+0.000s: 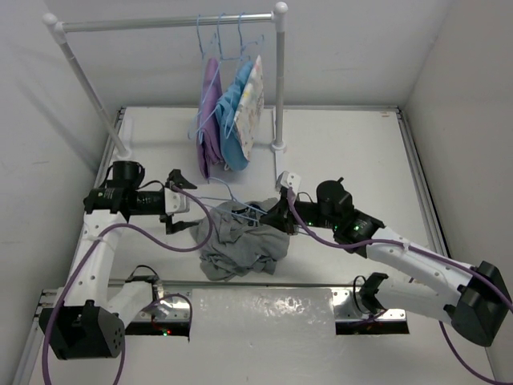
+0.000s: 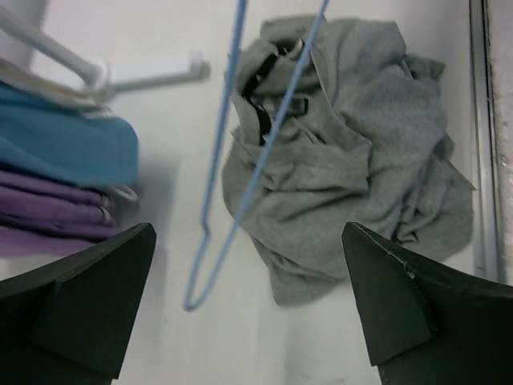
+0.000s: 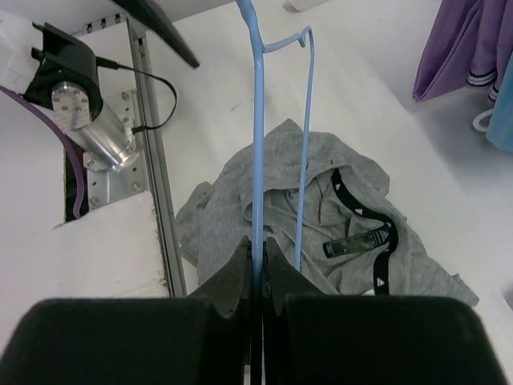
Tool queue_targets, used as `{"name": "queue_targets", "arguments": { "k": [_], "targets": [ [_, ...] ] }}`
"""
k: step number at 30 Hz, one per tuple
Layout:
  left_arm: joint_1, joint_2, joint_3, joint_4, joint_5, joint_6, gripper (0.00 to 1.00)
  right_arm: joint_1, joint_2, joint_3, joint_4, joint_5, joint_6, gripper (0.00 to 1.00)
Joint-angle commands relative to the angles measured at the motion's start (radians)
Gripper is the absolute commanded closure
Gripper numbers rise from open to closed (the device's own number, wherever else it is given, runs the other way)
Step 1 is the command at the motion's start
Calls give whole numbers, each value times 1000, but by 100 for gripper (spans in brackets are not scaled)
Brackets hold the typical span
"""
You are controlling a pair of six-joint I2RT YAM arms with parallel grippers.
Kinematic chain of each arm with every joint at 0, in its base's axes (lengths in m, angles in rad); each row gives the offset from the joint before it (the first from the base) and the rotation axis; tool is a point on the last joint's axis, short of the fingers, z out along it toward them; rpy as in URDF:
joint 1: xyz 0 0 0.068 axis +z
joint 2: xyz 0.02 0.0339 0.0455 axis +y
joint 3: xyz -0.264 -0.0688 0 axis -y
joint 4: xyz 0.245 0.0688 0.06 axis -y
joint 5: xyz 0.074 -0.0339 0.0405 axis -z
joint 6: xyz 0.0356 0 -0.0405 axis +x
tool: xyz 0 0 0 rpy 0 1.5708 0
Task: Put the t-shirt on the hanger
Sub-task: Pick up the hanger from the clothesline.
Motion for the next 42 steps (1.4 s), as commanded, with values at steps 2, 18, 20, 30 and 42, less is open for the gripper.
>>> {"name": "queue_targets", "arguments": {
  "k": [2, 18, 20, 30, 42],
  "targets": [
    [-6, 25, 29, 112, 203, 100, 0, -3, -10, 7, -31, -23, -30, 100],
    [-74, 223, 52, -99, 195, 321, 16, -3, 36, 50, -1, -132, -13, 100],
    [-94, 220, 36, -24, 183, 174, 24, -3, 36, 47, 16, -141, -5, 100],
    [-122, 204, -12, 86, 120, 77, 44, -3, 46, 52, 41, -152, -2, 100],
    [-122, 192, 43, 43, 115, -64, 100, -1, 58, 56, -72, -100, -65, 82]
  ]
}}
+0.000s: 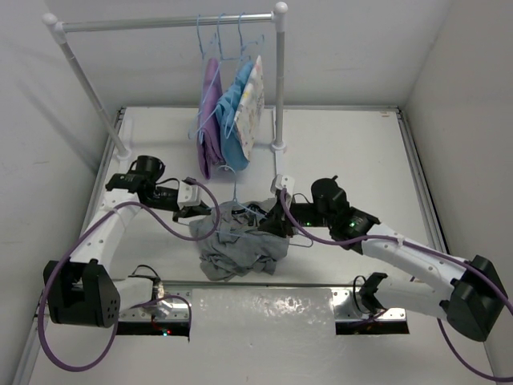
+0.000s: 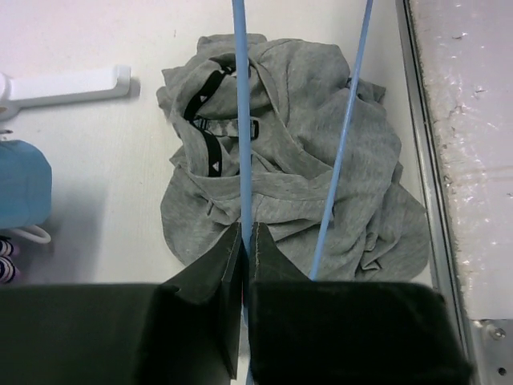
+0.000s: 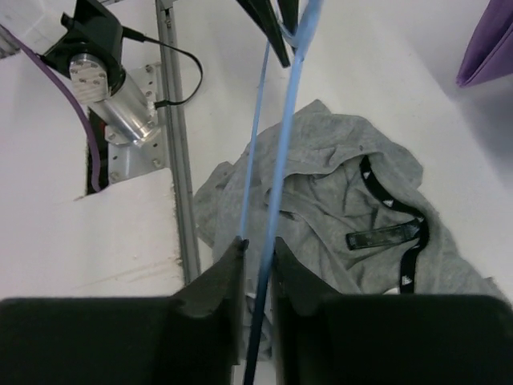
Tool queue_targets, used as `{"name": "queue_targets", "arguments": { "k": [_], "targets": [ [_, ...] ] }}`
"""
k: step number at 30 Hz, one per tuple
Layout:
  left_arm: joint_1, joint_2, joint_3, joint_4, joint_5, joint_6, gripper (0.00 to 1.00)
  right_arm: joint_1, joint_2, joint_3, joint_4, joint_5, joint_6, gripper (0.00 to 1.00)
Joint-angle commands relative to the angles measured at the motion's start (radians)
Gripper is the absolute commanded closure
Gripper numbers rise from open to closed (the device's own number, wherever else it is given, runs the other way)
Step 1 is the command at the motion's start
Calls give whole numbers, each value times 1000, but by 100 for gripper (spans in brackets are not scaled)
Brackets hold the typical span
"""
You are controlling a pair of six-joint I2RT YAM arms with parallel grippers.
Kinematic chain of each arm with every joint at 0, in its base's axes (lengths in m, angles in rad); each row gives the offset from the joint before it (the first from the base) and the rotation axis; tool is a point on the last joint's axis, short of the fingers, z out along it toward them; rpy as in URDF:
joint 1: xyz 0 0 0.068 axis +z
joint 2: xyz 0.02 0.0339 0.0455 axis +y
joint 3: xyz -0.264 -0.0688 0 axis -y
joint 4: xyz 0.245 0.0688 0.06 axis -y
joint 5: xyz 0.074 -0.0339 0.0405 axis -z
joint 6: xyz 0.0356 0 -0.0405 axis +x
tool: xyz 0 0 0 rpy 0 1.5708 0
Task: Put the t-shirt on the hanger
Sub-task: Pick up the hanger from the clothesline.
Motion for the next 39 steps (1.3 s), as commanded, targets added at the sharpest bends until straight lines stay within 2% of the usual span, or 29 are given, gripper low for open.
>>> {"name": "queue_targets", "arguments": {
  "k": [1, 3, 5, 6, 10, 16, 19, 22, 23, 26, 27, 28, 30, 39],
  "targets": [
    [-2, -8, 65, -41, 28, -55, 100, 13, 31, 76, -72, 22, -77, 73],
    [-4, 9, 94, -124, 13, 15, 100, 15, 66, 132, -146, 90, -118, 52],
    [-4, 16, 100, -192, 5, 72, 100, 19, 87, 170, -171, 102, -136, 43],
    [-4, 21, 100, -201, 5, 86, 100, 19, 98, 187, -160, 95, -166, 24],
    [-4, 24, 82, -229, 17, 161, 100, 24, 178, 258, -47, -9, -148, 18],
    [-4, -2, 53, -230, 77, 219, 100, 24, 284, 252, 258, -99, 113, 21],
    [-4, -23, 47, -221, 102, 218, 100, 24, 322, 224, 403, -80, 196, 23],
    [-4, -33, 36, -207, 106, 213, 100, 24, 357, 216, 528, -82, 268, 33],
    [-4, -34, 34, -203, 103, 212, 100, 24, 380, 219, 564, -95, 300, 46],
    [-4, -36, 34, -203, 109, 212, 100, 25, 416, 236, 578, -109, 329, 68],
    [-4, -36, 34, -201, 109, 213, 100, 25, 431, 238, 582, -111, 332, 82],
    [-4, -36, 33, -198, 109, 212, 100, 25, 436, 236, 584, -111, 337, 91],
    [-4, -36, 33, -192, 111, 204, 100, 25, 440, 232, 585, -106, 345, 100],
    [-4, -37, 28, -143, 135, 173, 99, 25, 358, 190, 478, -59, 250, 100]
  ]
}}
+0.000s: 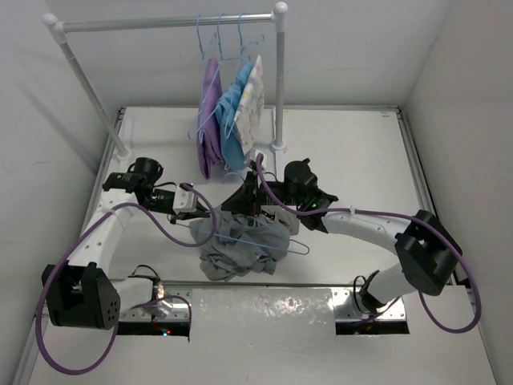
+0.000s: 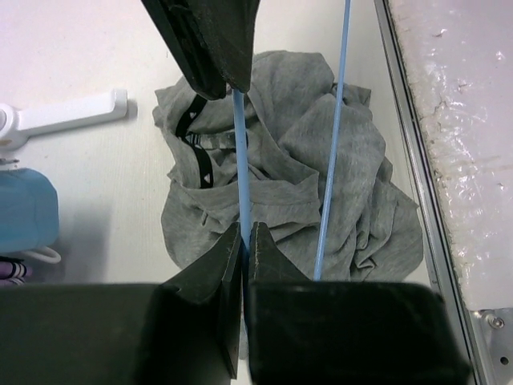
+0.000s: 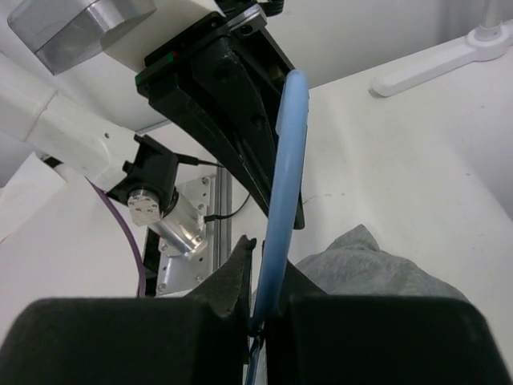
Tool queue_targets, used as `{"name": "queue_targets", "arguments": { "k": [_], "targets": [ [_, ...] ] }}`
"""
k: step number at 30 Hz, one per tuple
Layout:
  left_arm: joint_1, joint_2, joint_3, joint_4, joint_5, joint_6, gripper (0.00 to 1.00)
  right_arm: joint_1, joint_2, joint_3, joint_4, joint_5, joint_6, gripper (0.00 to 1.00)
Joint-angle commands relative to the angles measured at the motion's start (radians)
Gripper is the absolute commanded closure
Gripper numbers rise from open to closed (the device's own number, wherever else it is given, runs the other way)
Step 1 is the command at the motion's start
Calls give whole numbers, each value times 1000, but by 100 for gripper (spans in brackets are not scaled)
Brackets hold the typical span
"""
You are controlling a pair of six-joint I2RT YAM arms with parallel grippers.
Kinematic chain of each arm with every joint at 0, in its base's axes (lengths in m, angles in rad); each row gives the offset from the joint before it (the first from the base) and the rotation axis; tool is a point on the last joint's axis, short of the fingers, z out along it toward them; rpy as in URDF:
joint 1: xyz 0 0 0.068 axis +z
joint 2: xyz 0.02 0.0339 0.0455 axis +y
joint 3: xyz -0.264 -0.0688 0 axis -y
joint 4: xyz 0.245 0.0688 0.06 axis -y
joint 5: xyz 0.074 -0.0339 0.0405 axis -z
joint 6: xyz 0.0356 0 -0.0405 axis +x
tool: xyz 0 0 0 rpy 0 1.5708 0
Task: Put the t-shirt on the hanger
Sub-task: Pick up the hanger from the clothesline.
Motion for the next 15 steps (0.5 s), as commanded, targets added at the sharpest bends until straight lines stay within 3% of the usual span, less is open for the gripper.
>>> {"name": "queue_targets", "arguments": {
  "k": [1, 3, 4, 5, 7, 12, 15],
  "targets": [
    [-9, -26, -5, -2, 115, 20, 100, -6, -75, -21, -18, 59, -66, 100],
    [-9, -30, -1, -5, 127, 22, 100, -6, -88, 5, -125, 70, -101, 100],
    [-9, -32, 2, -10, 135, 20, 100, -6, -92, 27, -189, 87, -124, 91],
    [-9, -32, 7, -14, 135, 22, 100, -6, -95, 48, -319, 90, -189, 60],
    [-9, -35, 16, -25, 130, 31, 100, -8, -106, 74, -404, 121, -250, 53],
    [-9, -35, 21, -25, 122, 31, 100, -6, -146, 25, -406, 150, -262, 53],
    [-9, -37, 21, -24, 124, 31, 100, -6, -145, 7, -363, 149, -244, 70]
  ]
}}
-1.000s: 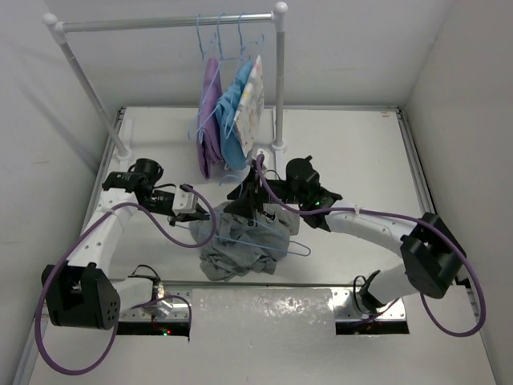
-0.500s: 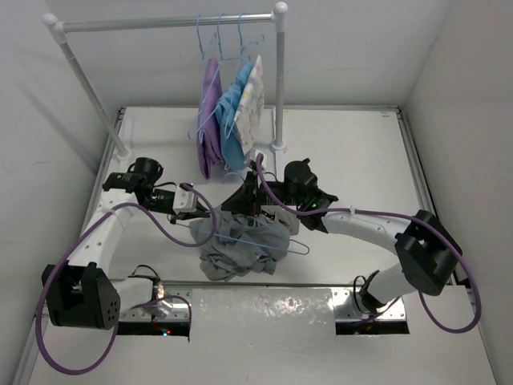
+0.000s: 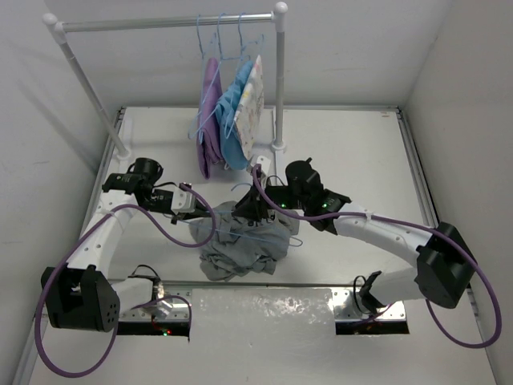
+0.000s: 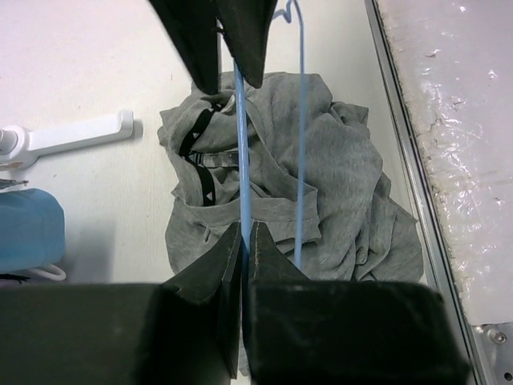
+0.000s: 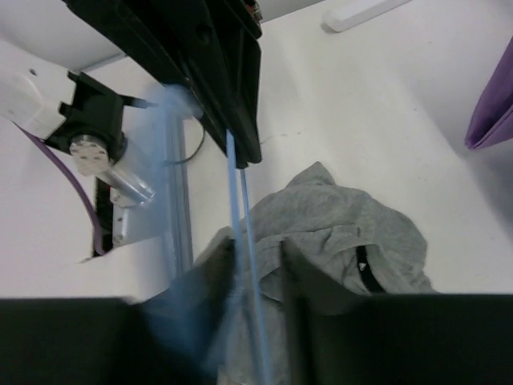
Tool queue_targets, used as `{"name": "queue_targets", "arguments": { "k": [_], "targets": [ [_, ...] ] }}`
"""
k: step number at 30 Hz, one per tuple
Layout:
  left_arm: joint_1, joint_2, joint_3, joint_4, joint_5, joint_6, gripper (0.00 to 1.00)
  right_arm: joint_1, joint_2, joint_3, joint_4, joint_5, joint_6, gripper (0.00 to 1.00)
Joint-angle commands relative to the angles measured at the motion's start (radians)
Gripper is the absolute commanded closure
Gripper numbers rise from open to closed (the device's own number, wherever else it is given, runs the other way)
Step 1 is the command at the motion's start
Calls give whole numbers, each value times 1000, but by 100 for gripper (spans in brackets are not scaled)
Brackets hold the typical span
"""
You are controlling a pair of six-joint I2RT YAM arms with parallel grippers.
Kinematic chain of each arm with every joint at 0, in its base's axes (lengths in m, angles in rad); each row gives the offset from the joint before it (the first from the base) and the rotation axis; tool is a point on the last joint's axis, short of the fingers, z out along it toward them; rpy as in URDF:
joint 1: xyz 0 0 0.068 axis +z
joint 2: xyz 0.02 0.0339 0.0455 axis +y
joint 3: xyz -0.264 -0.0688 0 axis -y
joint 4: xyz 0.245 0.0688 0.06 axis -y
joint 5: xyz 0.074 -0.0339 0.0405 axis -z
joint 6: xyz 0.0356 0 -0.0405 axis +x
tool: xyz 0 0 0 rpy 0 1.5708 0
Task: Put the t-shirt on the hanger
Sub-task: Pick up the hanger from the clothesline.
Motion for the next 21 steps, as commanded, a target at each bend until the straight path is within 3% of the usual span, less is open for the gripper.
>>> {"name": "queue_targets", "arguments": {
  "k": [1, 2, 5, 7, 12, 19, 21],
  "targets": [
    [-4, -24, 22, -22, 71, 24, 100, -7, -20, -14, 22, 30, -16, 78],
    [-4, -22, 22, -23, 71, 24, 100, -7, -17, -13, 26, 25, -12, 90],
    [-4, -24, 18, -22, 69, 29, 100, -7, -11, -16, 49, 17, -5, 94],
    [-4, -22, 16, -16, 71, 26, 100, -7, -3, -13, 50, 2, -8, 78],
    [-4, -19, 17, -22, 101, 29, 100, -7, 1, -8, 42, -74, -26, 53],
    [-4, 11, 34, -83, 130, 110, 100, -9, -109, -102, 51, -53, -69, 30],
    [-4, 24, 40, -153, 146, 171, 100, -9, -127, -119, 78, -46, -66, 30]
  ]
}}
